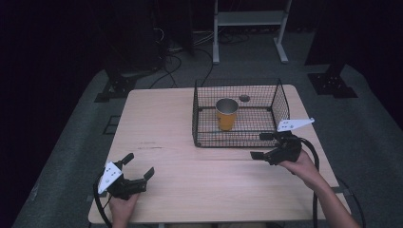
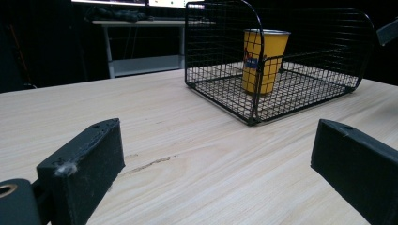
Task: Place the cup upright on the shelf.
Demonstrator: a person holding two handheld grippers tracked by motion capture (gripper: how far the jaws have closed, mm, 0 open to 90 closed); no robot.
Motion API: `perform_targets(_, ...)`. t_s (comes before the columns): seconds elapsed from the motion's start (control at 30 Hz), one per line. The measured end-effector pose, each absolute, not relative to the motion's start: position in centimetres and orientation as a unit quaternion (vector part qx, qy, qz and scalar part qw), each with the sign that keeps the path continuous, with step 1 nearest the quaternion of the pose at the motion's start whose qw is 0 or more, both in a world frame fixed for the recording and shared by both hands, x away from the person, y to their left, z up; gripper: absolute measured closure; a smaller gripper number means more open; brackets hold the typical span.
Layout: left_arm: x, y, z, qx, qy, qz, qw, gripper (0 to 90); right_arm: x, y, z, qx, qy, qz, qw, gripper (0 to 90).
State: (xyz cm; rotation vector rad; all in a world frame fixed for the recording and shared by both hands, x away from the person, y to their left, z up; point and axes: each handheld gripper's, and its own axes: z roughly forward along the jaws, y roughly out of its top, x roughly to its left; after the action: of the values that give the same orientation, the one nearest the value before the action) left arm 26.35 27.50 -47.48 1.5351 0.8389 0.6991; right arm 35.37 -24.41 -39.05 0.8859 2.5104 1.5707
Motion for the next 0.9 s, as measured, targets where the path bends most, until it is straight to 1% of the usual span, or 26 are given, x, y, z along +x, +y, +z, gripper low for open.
perform_targets(0.4, 26.4, 27.5, -47.5, 0.659, 0.360, 0.300, 0.588, 2.3, 35.1, -24.7, -39.6, 0.291, 0.807, 0.513, 0.019, 3.0)
perform_targets(0.47, 26.4, 27.5, -47.5, 0.659, 0.360, 0.300, 0.588, 2.3, 35.0, -24.7, -39.7, 0.290, 0.809, 0.510, 0.022, 4.9)
perform_targets(0.6, 26.4, 27.5, -47.5, 0.659, 0.360, 0.300, 0.588, 2.3, 34.9, -25.2, -39.9, 0.296, 0.804, 0.515, 0.020, 4.9)
perform_targets(0.9, 26.4, 27.5, -47.5, 0.659, 0.360, 0.300, 0.588, 2.3, 33.4, -26.8, -40.2, 0.306, 0.790, 0.530, 0.024, 4.9)
